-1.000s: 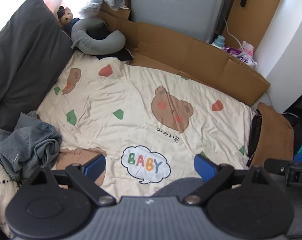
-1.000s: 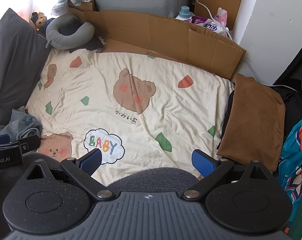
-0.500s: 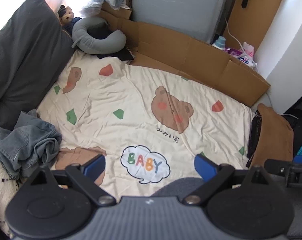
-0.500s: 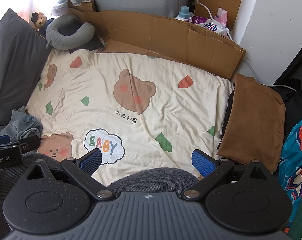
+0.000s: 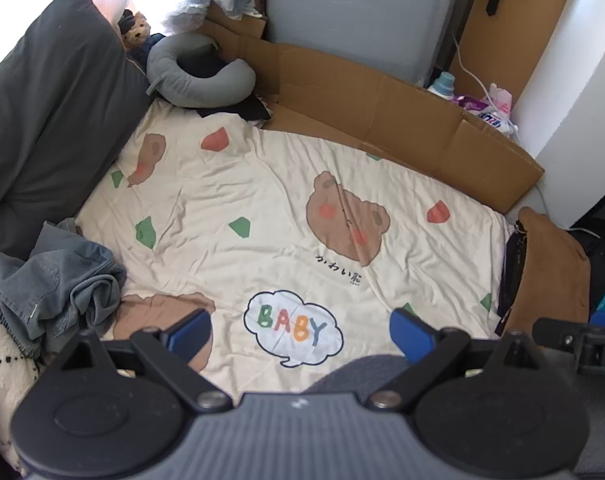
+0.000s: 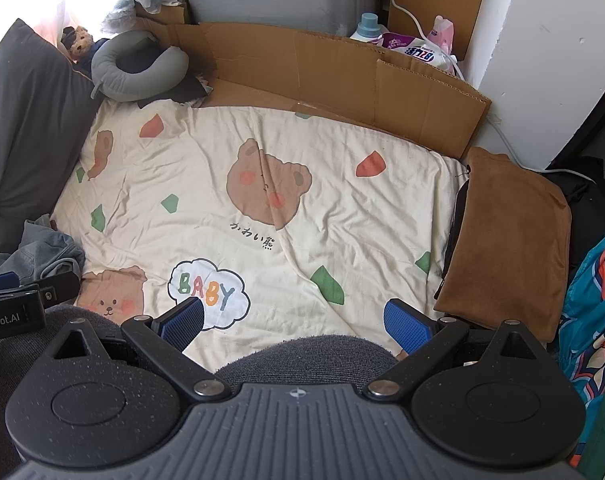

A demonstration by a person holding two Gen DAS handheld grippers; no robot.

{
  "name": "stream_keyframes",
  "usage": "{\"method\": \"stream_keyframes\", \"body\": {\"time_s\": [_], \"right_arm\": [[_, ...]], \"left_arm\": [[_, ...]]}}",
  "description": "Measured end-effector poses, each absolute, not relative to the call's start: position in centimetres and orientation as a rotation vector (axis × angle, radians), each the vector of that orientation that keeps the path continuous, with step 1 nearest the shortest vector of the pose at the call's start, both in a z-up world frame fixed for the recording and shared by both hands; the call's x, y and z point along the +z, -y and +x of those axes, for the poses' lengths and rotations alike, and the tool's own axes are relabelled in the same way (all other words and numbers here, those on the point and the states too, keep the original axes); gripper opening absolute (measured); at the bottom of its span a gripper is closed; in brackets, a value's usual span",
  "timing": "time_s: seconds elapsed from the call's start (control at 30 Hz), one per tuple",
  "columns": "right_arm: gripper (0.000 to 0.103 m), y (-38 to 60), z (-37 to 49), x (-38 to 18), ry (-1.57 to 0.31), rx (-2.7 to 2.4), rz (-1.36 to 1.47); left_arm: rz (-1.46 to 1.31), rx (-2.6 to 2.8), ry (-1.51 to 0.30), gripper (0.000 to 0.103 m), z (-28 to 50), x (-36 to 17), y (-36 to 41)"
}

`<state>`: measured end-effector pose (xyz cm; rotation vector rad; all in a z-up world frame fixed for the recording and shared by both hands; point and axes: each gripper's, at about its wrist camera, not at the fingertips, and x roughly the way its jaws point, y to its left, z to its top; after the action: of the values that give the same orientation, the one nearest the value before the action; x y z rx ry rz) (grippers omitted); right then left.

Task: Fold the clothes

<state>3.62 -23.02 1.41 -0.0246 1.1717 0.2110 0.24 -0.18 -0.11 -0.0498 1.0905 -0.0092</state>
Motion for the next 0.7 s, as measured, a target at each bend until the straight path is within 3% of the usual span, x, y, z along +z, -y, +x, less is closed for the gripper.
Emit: {"method": "stream_keyframes", "body": {"time_s": [0.7], "right_arm": [[0.1,23.43,3.88,1.68,-1.175,0.2,0.005]], "left_arm": [[-0.057,0.004,-1.089,0.1,0.04,0.07,-0.11]]}}
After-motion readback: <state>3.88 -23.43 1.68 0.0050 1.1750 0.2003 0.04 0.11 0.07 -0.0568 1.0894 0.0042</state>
